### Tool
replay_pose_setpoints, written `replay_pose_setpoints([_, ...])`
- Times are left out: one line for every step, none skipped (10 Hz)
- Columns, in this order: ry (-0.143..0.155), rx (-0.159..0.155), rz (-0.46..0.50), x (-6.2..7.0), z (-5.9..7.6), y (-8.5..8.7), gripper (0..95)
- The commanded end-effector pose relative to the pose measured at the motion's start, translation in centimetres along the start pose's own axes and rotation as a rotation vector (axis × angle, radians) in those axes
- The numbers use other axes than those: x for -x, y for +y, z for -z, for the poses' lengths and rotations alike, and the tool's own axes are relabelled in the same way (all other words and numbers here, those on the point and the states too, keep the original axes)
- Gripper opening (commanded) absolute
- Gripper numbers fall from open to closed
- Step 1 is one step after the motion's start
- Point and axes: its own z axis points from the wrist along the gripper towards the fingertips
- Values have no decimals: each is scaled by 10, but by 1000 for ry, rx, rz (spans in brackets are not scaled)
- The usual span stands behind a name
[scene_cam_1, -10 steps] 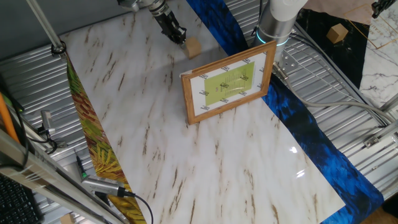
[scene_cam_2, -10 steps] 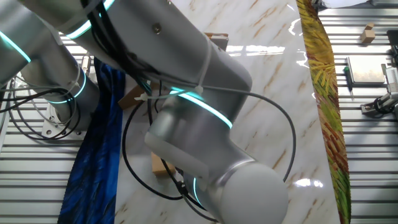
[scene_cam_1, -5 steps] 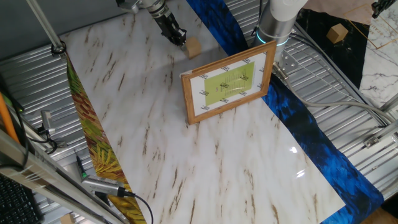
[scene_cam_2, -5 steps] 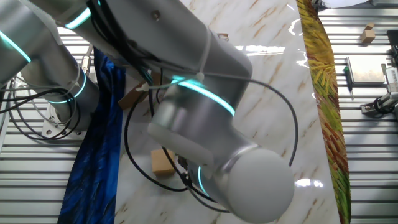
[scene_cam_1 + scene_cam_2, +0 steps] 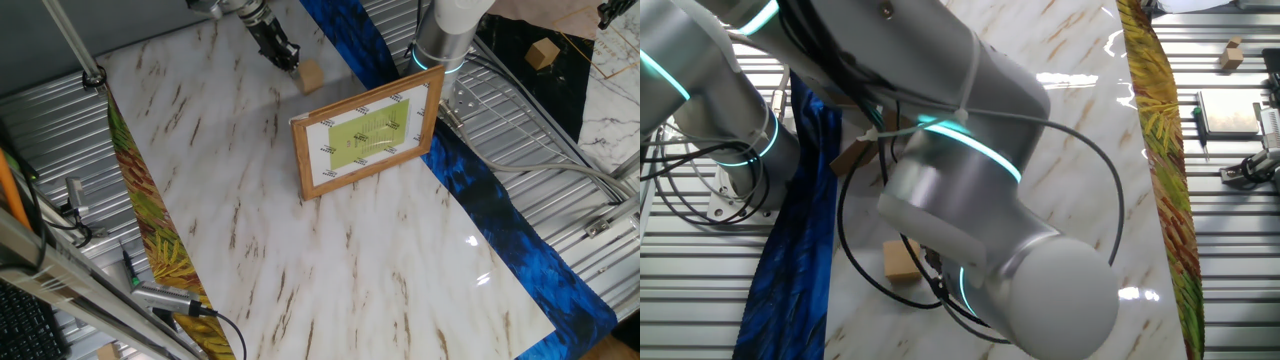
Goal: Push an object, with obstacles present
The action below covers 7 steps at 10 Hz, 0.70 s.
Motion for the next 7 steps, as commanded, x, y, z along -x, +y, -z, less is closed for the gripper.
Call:
replay_pose_setpoints([16, 24, 0, -10, 4, -4, 0])
replay_pose_setpoints([31, 39, 1, -18, 5, -9, 0])
replay_pose_setpoints([41, 53, 3, -28, 7, -15, 0])
replay_pose_setpoints([50, 58, 5, -37, 7, -20, 0])
replay_pose_setpoints([59, 66, 7, -47, 7, -25, 0])
replay_pose_setpoints([61, 69, 6, -55, 7, -30, 0])
replay_pose_setpoints([62, 69, 4, -59, 6, -32, 0])
